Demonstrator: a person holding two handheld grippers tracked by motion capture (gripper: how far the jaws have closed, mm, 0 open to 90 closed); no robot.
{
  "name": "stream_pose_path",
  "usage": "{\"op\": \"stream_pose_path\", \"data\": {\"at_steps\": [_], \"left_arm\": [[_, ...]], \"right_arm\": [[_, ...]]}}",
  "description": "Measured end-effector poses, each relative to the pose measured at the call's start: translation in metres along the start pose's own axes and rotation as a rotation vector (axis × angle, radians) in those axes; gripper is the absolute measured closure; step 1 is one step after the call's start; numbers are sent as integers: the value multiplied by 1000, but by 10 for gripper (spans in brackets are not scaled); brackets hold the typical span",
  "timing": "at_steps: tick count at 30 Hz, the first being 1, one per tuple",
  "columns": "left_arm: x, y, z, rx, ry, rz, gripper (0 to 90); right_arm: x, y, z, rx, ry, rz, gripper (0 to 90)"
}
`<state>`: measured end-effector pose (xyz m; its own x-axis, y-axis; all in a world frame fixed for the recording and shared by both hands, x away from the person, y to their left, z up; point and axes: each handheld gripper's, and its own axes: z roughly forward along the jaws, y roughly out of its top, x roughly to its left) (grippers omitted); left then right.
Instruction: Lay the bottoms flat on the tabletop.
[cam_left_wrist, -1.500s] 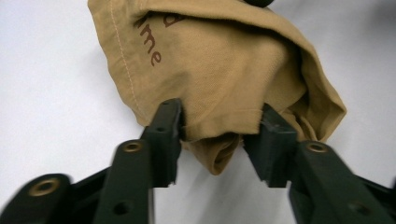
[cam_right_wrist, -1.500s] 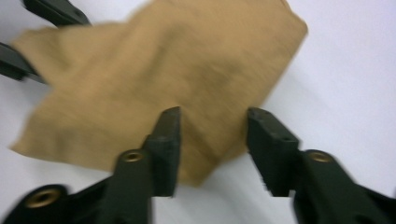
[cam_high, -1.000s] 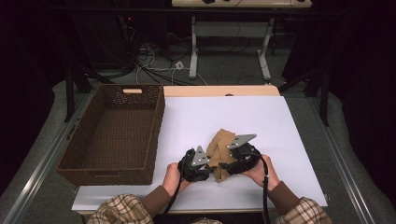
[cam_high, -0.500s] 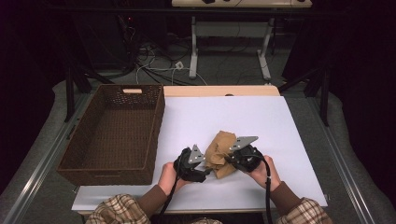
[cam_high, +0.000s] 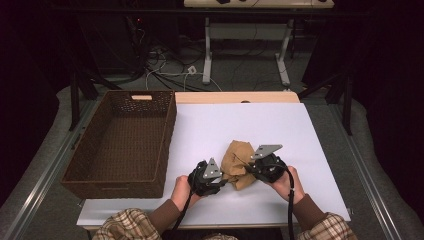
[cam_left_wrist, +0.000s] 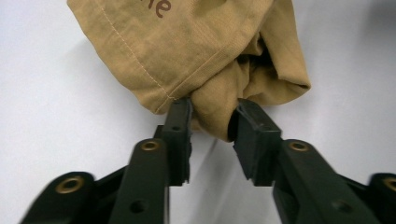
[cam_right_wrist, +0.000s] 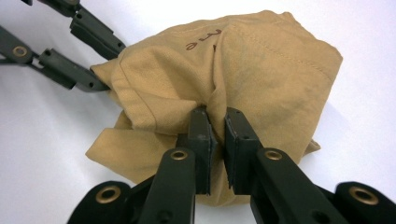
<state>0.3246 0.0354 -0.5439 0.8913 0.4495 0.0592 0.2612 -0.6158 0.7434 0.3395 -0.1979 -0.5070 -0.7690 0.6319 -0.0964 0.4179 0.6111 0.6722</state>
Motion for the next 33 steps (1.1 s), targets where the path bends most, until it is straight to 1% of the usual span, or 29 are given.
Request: {"op": "stream_pose_path", "data": {"at_steps": [1,4,7,9,13,14,20,23,24,25,27,29,33], "left_arm": [[1,0,0,0,-2,-1,713],[3,-1,1,-7,-10,-22,750],[4,-2,1,-14,-7,-35,770],[5,-2,0,-14,-5,-36,776],[6,-2,-1,-11,-1,-38,779],[7,-2,-1,-12,-3,-41,779],[8,-2,-1,-7,0,-40,779],[8,-2,-1,-7,-2,-38,779],[8,-2,-1,-5,-3,-35,777],[8,-2,0,-4,-4,-36,775],[7,-2,0,-4,-5,-35,767],[8,-2,0,-10,-5,-35,754],[7,-1,0,-17,-1,-35,710]], "right_arm": [[0,0,0,0,0,2,828],[-2,-1,-1,-1,-5,6,830],[-4,-1,-3,1,-14,11,831],[-7,-2,-4,-1,-20,16,832],[-11,-4,-5,10,-37,27,833],[-12,-5,-5,12,-35,37,833],[-18,-10,-3,46,-40,49,833],[-20,-12,0,71,-36,53,832],[-20,-13,2,77,-35,48,832],[-20,-13,3,80,-33,53,832],[-19,-13,4,89,-35,47,828],[-18,-12,3,83,-32,47,807],[-16,-9,-1,61,-19,39,703]]}}
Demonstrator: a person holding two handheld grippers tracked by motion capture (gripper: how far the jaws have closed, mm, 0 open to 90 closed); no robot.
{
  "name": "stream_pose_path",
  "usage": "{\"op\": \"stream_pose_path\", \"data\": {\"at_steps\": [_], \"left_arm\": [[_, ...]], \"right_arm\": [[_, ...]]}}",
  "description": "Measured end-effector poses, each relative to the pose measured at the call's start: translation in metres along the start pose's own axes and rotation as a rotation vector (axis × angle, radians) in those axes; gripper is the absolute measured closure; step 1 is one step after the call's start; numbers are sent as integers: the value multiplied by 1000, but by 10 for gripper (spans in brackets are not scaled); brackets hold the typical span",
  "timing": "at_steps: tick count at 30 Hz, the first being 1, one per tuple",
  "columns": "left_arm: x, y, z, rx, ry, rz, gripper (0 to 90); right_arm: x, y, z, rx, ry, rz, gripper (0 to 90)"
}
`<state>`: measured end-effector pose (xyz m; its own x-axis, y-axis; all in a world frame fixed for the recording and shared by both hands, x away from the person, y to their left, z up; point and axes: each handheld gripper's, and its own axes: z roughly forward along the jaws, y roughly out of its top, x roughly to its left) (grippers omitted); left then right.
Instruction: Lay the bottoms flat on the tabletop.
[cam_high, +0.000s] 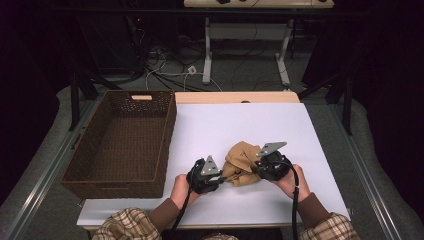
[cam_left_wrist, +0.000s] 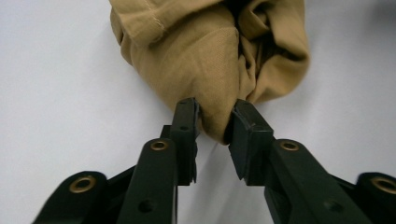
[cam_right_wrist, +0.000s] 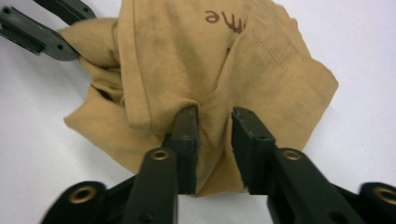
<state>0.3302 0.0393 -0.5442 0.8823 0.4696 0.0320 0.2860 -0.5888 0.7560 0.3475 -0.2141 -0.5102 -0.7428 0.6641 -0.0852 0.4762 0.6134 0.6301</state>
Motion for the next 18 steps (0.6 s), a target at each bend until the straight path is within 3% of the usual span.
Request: {"op": "stream_pose_path", "data": {"at_steps": [6,13,16,18], "left_arm": [[0,2,-1,-28,3,-3,601],[-2,6,1,-43,18,4,536],[-3,7,4,-40,36,8,542],[-4,8,5,-38,51,18,596]], "right_arm": [[2,4,-8,-32,24,1,528],[10,11,-11,-65,48,1,325],[15,15,-11,-79,57,-6,274],[18,18,-12,-84,63,-14,251]]}}
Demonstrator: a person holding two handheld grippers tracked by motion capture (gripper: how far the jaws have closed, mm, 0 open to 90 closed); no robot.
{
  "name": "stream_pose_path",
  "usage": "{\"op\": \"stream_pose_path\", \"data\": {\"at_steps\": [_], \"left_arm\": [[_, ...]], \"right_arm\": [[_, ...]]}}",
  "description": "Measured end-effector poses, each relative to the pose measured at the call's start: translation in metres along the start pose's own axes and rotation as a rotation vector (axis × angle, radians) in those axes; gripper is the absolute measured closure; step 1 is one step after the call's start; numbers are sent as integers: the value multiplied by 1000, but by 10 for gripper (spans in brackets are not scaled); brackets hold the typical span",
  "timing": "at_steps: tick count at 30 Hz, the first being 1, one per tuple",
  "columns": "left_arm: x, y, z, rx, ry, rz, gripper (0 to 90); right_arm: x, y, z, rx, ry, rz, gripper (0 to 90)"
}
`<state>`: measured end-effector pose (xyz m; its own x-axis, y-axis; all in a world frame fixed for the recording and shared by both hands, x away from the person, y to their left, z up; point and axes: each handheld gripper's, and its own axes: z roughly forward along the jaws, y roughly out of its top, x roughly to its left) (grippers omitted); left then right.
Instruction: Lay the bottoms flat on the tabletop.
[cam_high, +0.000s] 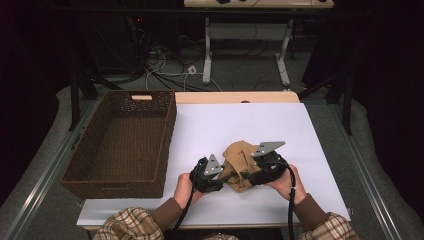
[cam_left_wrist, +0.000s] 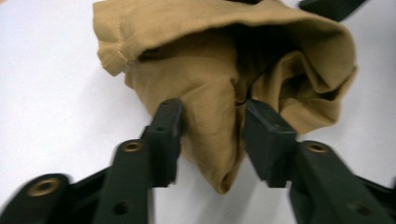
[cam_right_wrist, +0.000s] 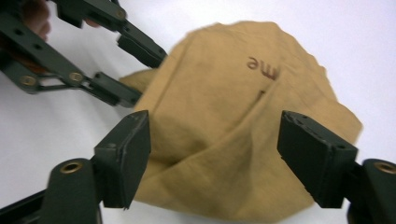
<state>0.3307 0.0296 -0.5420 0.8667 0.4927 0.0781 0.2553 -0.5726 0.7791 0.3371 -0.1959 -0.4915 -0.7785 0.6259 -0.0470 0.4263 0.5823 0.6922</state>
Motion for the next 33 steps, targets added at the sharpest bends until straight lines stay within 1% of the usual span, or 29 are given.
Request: {"op": "stream_pose_path", "data": {"at_steps": [2,4,7,10,12,13,14,15,16,18,21,23,26,33], "left_arm": [[-1,0,1,-3,-1,7,634],[-3,0,2,-5,-2,4,650],[-3,0,2,-8,-7,5,673],[-2,0,2,-11,-15,-2,687],[-2,0,2,-11,-17,0,700],[-2,0,2,-12,-18,-2,703],[-1,0,2,-12,-18,-1,707],[-1,0,2,-11,-17,-1,709],[-1,0,2,-11,-17,-5,710],[-1,0,2,-9,-15,-3,710],[-1,-1,1,-10,-12,-8,712],[1,-1,1,-10,-14,-10,714],[2,-2,0,-13,-11,-18,714],[6,-3,-2,-4,6,-18,692]], "right_arm": [[2,2,2,-5,-5,-3,246],[4,4,6,4,-4,-5,244],[6,6,10,2,15,3,214],[12,9,11,-5,16,-8,175],[15,10,12,3,11,-17,188],[15,10,13,9,3,-20,217],[15,10,15,17,-15,-25,266],[15,9,17,28,-40,-35,350],[14,7,18,34,-55,-40,418],[11,4,20,43,-77,-34,575],[5,0,19,42,-93,-19,710],[1,-2,17,44,-108,-11,772],[-4,-5,15,48,-122,4,818],[-13,-12,16,85,-130,38,828]]}}
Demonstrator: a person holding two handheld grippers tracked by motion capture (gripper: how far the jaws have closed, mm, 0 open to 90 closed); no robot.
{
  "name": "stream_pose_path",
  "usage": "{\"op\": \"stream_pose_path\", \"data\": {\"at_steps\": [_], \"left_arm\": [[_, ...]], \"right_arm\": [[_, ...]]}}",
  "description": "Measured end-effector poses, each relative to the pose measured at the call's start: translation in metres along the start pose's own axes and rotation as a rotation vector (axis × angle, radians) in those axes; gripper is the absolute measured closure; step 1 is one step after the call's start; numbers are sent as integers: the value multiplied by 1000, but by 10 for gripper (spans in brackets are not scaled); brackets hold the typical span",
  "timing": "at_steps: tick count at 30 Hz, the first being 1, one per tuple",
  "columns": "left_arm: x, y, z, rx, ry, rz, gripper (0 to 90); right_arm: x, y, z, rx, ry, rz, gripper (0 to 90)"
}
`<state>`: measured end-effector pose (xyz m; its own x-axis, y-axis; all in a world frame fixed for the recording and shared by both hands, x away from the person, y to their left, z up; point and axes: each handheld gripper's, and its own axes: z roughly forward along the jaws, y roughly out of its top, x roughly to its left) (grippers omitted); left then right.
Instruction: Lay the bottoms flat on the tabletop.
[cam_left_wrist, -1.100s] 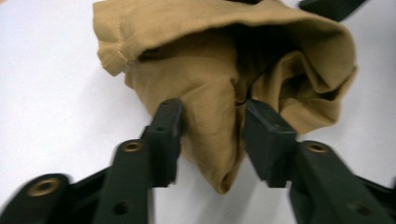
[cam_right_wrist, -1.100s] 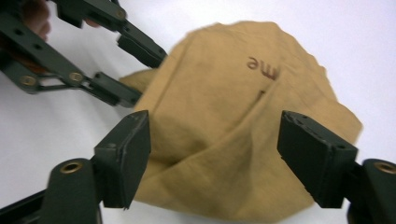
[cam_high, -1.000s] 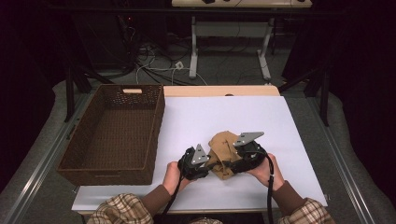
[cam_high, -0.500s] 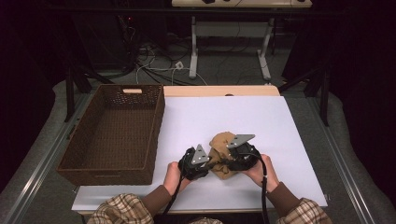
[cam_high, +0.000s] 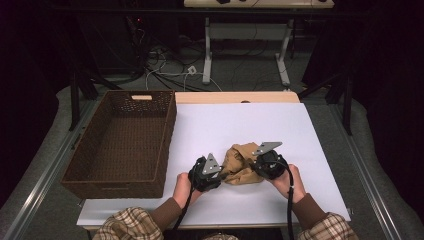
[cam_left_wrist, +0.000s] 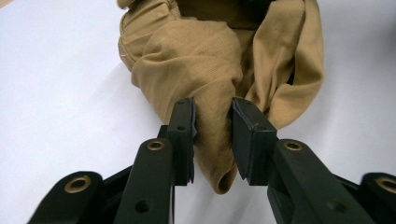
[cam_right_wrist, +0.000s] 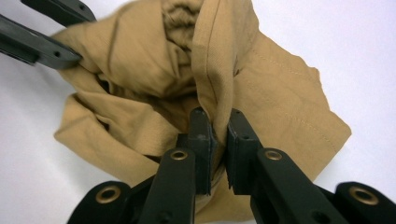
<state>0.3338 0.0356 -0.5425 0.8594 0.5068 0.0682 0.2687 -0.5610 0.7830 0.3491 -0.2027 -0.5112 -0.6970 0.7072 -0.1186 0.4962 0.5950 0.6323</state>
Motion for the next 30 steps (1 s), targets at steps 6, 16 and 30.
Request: {"op": "stream_pose_path", "data": {"at_steps": [6,16,30], "left_arm": [[3,0,-2,-1,37,-3,582],[0,8,-6,-25,71,12,396],[0,10,6,19,102,36,591]], "right_arm": [[-3,-3,5,29,6,10,822],[-8,-2,10,40,-5,22,645],[-19,5,39,70,27,25,672]]}}
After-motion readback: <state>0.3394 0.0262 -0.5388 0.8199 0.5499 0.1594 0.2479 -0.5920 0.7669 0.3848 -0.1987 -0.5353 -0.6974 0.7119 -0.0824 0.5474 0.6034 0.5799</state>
